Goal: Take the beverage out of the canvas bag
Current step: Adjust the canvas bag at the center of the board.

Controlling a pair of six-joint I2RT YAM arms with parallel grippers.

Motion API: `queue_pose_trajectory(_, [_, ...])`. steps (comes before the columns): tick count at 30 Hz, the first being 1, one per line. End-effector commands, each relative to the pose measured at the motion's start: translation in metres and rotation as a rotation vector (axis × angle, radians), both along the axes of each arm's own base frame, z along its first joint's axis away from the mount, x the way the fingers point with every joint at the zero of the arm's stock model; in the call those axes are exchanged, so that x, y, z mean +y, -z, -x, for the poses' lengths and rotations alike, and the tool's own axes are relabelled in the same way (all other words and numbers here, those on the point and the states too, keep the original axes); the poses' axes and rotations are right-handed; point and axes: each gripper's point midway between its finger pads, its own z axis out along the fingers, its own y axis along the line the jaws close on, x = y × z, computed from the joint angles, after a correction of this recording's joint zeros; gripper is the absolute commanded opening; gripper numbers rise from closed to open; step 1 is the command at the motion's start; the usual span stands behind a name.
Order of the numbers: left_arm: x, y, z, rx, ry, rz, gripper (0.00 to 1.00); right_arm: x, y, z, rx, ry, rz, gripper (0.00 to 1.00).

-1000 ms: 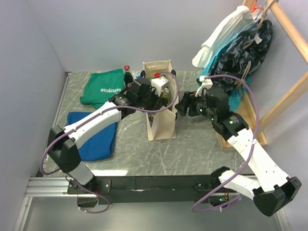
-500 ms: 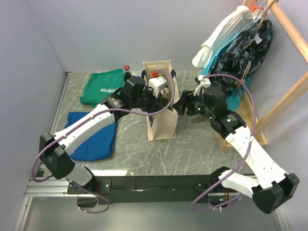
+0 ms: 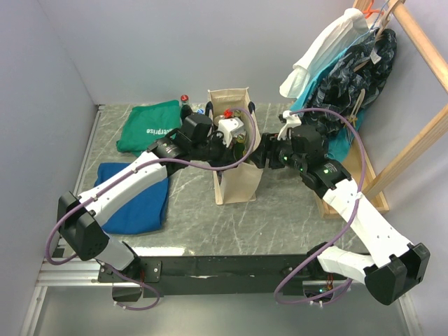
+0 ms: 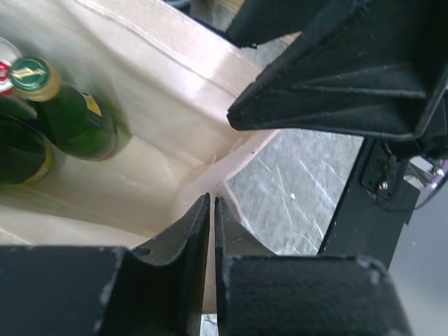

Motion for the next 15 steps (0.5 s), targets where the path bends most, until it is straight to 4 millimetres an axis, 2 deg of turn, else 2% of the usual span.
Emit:
queue_pose_trajectory(1, [-0.001,0.013,0.020,0.045,0.075,-0.032,0.13,0.000,0.002,0.006,0.015,-0.018,0.009,0.72])
queue_pose_trajectory(6, [-0.003,0.012,0.021,0.047,0.084,-0.031,0.13,-0.004,0.012,0.015,0.055,-0.036,0.036,0.72])
queue_pose_trajectory(15, [-0.001,0.030,0.021,0.063,0.057,-0.092,0.11,-0.010,0.027,0.030,0.114,-0.064,0.096,0.72])
